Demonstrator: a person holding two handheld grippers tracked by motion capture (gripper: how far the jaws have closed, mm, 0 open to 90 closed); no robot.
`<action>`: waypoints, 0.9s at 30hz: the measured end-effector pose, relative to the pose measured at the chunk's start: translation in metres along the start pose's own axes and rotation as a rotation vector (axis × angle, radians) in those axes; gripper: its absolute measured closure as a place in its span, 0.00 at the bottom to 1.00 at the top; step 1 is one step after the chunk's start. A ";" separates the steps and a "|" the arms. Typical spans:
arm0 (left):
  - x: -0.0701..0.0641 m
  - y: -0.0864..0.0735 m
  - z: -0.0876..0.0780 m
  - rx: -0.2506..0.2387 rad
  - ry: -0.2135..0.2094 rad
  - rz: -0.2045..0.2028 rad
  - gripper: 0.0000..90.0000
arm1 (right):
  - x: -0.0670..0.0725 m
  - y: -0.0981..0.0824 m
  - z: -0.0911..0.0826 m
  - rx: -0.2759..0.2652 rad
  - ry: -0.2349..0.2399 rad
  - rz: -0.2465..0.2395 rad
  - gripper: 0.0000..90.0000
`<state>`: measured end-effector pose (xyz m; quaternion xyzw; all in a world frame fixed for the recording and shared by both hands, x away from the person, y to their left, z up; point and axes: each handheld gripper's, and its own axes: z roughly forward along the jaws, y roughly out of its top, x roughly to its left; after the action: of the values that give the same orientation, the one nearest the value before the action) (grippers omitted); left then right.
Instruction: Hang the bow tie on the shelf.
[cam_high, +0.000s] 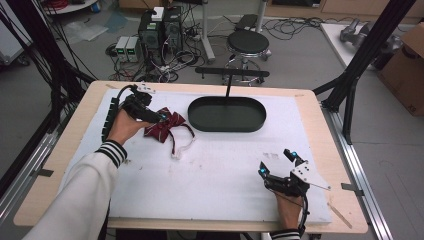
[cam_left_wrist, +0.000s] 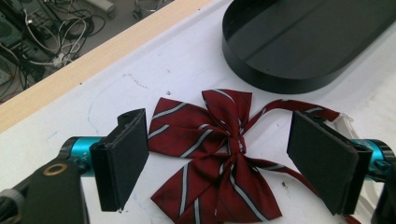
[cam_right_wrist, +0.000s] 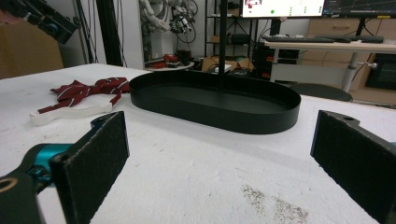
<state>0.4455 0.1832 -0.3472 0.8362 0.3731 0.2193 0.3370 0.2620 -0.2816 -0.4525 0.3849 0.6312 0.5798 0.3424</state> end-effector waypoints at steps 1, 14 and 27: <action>-0.001 0.002 0.005 0.018 0.004 -0.003 0.23 | 0.000 0.000 0.000 0.000 0.002 0.000 0.04; -0.007 -0.003 0.047 0.138 -0.046 -0.044 0.25 | 0.000 0.000 -0.001 -0.008 0.003 -0.003 0.04; -0.009 -0.013 0.073 0.246 -0.079 -0.093 0.30 | 0.000 0.000 -0.001 -0.006 0.001 -0.001 0.04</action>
<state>0.4791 0.1530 -0.4069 0.8610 0.4218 0.1232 0.2562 0.2612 -0.2820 -0.4528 0.3835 0.6297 0.5816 0.3436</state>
